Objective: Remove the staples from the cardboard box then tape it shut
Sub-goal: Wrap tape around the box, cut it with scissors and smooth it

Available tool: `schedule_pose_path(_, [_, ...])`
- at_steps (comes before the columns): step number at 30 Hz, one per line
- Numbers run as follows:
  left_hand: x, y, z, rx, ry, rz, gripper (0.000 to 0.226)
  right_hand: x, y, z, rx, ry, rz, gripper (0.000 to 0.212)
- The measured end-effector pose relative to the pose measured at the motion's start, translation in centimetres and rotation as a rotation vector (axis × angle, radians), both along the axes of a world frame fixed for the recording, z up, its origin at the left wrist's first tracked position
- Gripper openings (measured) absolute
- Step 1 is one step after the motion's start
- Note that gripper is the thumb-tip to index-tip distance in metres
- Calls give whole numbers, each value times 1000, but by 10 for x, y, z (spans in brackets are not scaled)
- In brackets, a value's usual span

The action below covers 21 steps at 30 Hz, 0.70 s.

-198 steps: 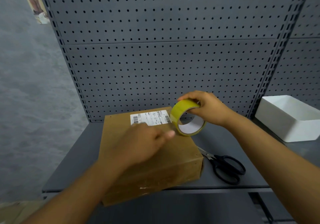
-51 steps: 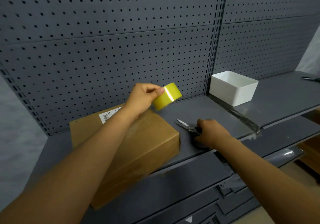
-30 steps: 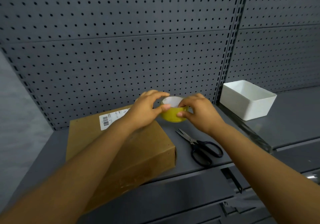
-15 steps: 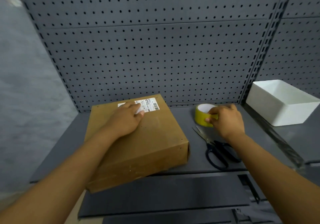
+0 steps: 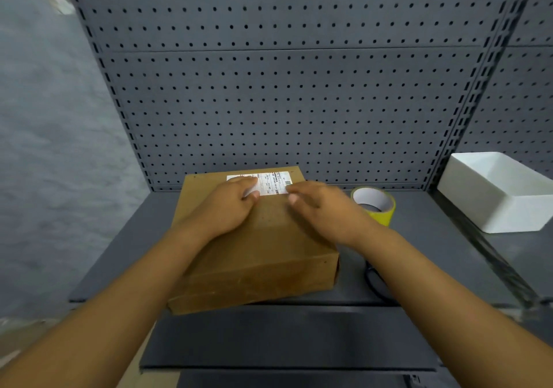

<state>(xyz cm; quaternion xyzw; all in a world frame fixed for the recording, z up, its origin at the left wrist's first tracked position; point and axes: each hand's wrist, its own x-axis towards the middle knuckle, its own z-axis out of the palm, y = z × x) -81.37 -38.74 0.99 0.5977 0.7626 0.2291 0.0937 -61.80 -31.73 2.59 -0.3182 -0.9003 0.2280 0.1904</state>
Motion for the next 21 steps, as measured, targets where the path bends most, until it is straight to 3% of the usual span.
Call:
schedule_pose_path(3, [12,-22,-4,-32,20,-50,49,-17,-20,-12,52,-249,129,55])
schedule_pose_path(5, [16,-34,-13,-170,160,-114,54,-20,-26,-23,117,-434,97,62])
schedule_pose_path(8, [12,-36,-15,-200,239,-106,55,-22,-29,-19,154,-550,3,67])
schedule_pose_path(13, [31,-43,-18,-84,231,-65,49,-16,-33,-25,113,-522,-61,69])
schedule_pose_path(16, [37,-51,-21,-116,206,-134,53,-16,-29,-17,98,-539,-37,69])
schedule_pose_path(19, [33,-52,-20,-135,248,-155,54,-22,-40,-23,183,-430,6,75])
schedule_pose_path(21, [34,-53,-19,-131,269,-154,54,-24,-41,-18,131,-464,52,66])
